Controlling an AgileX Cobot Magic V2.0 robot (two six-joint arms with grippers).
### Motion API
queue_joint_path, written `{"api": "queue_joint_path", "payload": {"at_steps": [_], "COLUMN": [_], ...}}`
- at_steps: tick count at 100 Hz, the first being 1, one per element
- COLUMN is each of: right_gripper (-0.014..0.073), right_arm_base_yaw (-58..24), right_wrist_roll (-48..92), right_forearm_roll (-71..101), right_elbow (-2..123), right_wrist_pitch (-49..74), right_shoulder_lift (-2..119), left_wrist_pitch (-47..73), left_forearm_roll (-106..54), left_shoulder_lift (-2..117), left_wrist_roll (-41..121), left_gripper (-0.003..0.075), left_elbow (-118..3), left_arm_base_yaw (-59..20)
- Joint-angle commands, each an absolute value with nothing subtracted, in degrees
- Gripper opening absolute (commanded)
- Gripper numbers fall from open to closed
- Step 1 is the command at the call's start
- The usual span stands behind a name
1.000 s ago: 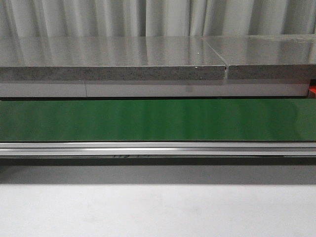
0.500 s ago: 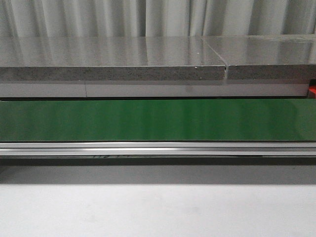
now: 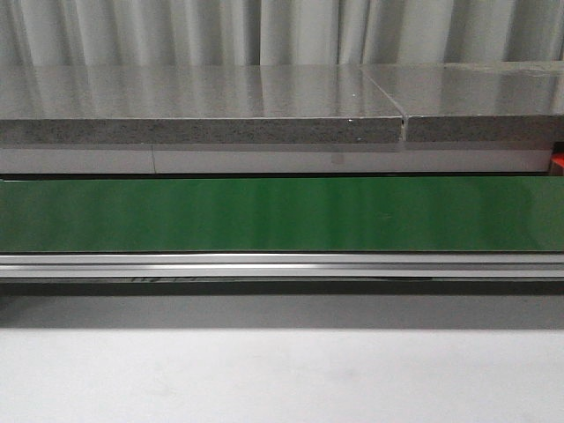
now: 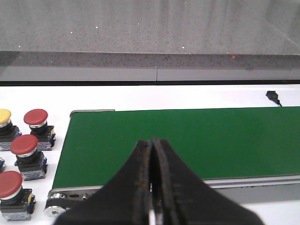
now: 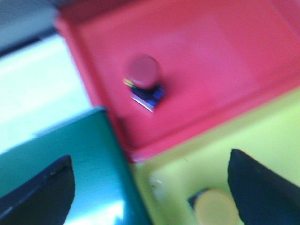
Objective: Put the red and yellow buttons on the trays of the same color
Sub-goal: 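Raise the right gripper back above the belt end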
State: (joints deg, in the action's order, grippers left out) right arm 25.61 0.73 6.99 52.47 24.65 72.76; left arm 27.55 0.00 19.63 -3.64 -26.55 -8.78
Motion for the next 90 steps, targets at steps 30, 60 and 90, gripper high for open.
{"api": "queue_joint_path", "payload": {"at_steps": [30, 60, 90], "right_gripper": [0.0653, 0.0647, 0.0212], "right_arm_base_yaw": [9.1, 0.5, 0.5], "right_wrist_roll": [6.6, 7.2, 7.2], "right_forearm_roll": [7.3, 7.3, 7.3], "right_elbow": [48.8, 38.1, 34.3], "right_wrist_pitch": [20.9, 20.2, 19.3], "right_shoulder_lift": [54.6, 43.5, 38.7], "left_wrist_pitch": [23.2, 23.2, 23.2], "left_forearm_roll": [-0.5, -0.5, -0.5], "left_shoulder_lift": [20.1, 20.1, 20.1], "left_wrist_roll": [-3.7, -3.7, -3.7], "left_gripper": [-0.0019, -0.0019, -0.0019], "left_elbow": [-28.1, -28.1, -28.1], "left_arm_base_yaw": [-9.3, -9.3, -9.3]}}
